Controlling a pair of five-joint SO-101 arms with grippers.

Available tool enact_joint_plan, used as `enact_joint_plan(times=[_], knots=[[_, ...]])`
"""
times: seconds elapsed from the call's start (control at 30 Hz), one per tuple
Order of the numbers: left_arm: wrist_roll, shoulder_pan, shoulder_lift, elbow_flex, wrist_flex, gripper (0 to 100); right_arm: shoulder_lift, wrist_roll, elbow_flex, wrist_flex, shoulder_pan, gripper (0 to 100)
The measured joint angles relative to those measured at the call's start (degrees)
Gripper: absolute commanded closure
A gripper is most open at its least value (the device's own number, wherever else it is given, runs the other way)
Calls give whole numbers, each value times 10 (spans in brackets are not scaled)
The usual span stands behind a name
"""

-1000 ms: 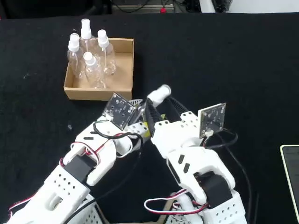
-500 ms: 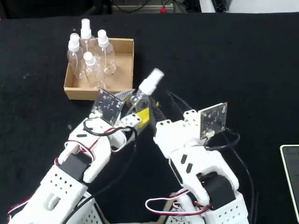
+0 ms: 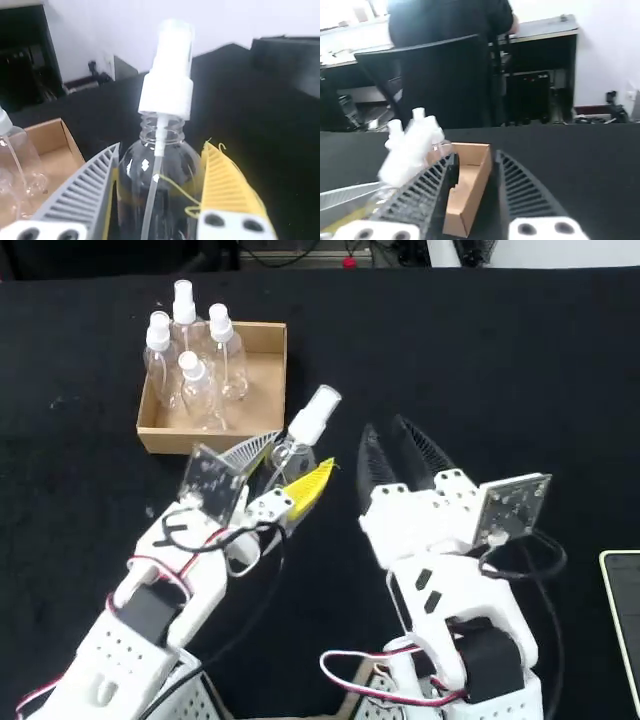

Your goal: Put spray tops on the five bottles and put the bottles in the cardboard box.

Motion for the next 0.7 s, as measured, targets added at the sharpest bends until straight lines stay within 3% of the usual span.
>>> enact_joint_plan(times=[0.37,0.7], knots=[[0,0,-81,15,63,852,205,0,-52,-63,-8,935],[0,3,-82,15,63,852,190,0,-76,-63,-102,935]])
